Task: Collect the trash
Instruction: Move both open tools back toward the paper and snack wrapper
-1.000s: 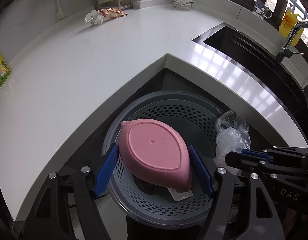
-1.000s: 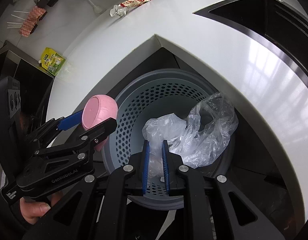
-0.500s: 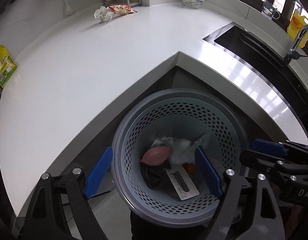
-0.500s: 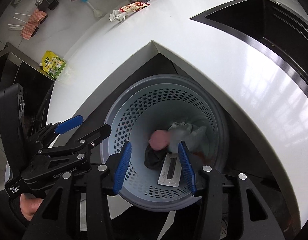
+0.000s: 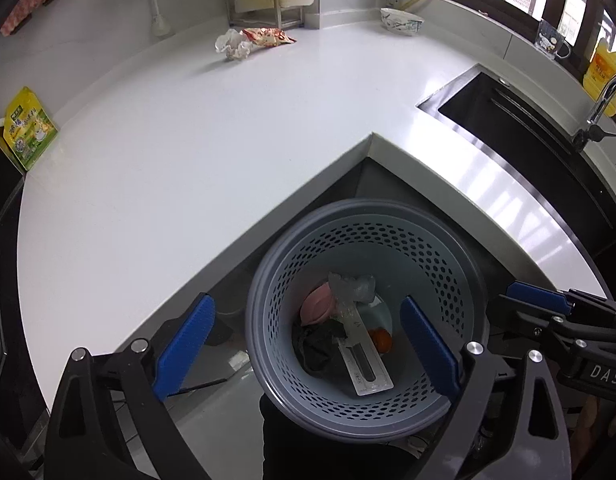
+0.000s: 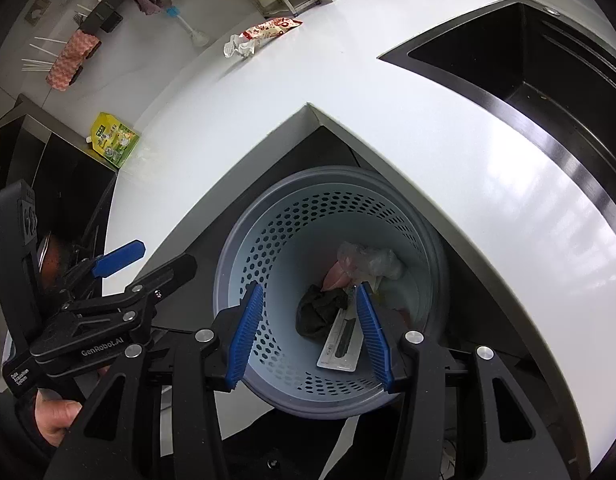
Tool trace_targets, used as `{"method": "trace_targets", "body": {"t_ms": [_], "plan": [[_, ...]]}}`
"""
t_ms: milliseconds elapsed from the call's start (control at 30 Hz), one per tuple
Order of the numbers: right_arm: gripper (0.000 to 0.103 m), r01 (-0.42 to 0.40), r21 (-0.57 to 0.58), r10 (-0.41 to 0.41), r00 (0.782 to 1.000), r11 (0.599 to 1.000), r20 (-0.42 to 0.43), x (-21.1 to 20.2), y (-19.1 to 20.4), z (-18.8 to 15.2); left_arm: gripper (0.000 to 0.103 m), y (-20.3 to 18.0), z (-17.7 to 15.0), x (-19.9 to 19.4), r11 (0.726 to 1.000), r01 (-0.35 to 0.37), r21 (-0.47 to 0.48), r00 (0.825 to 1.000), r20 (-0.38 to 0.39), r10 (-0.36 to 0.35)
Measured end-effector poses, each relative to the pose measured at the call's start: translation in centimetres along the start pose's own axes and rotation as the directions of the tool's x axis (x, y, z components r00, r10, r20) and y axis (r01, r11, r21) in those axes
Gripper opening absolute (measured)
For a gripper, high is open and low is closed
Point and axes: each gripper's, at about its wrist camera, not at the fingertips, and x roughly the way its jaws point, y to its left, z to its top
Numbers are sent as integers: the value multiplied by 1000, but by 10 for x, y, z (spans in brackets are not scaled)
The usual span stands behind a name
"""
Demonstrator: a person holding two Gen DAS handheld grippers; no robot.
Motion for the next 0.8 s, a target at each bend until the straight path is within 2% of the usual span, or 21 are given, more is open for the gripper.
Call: {"method": "trace_targets", "body": {"t_ms": [400,800], "plan": [[51,-25,-30,27,997,999,66,-15,24,38,96,38,45,-41,995,-61,-80,991,113,70],[58,1,36,-6,987,999,158,-8,54,115,97,94,110,-37,991,-88,-105,980,168,105]]}}
